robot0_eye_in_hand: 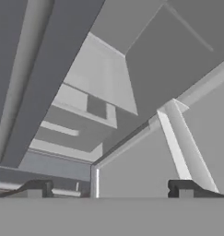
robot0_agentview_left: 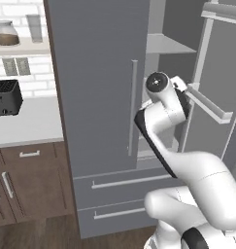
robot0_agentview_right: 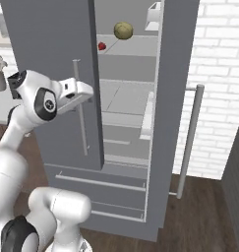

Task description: Take the strawberry from the fridge and place it on top of the pancake, located on the dining counter.

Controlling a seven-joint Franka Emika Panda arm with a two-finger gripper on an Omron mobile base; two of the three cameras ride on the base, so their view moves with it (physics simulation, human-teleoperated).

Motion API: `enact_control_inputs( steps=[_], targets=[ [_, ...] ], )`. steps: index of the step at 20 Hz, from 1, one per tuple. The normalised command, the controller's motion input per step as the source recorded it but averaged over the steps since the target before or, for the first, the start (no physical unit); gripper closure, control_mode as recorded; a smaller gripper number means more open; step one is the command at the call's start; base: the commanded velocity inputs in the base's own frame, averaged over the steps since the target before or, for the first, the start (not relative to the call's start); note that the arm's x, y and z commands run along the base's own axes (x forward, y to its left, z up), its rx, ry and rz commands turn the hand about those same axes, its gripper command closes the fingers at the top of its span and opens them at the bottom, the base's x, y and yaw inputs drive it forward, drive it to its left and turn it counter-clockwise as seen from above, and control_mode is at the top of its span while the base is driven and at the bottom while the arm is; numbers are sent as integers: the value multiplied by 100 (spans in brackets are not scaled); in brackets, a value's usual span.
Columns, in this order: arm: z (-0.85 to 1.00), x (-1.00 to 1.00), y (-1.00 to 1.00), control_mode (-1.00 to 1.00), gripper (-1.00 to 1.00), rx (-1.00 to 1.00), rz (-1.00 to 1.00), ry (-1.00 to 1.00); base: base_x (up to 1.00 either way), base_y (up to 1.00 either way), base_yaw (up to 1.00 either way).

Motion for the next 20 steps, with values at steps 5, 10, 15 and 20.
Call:
enact_control_inputs(
  steps=[5, 10, 15, 20],
  targets=[
    [-12, 9, 66, -100, -100, 29, 0, -6, 0, 0, 0],
    [-15, 19, 43, -100, -100, 25, 1, -11, 0, 0, 0],
    [-1, 42, 14, -100, -100, 14, 2, -16, 0, 0, 0],
    [0, 43, 0, -100, -100, 8, 9, -4, 0, 0, 0]
  ],
)
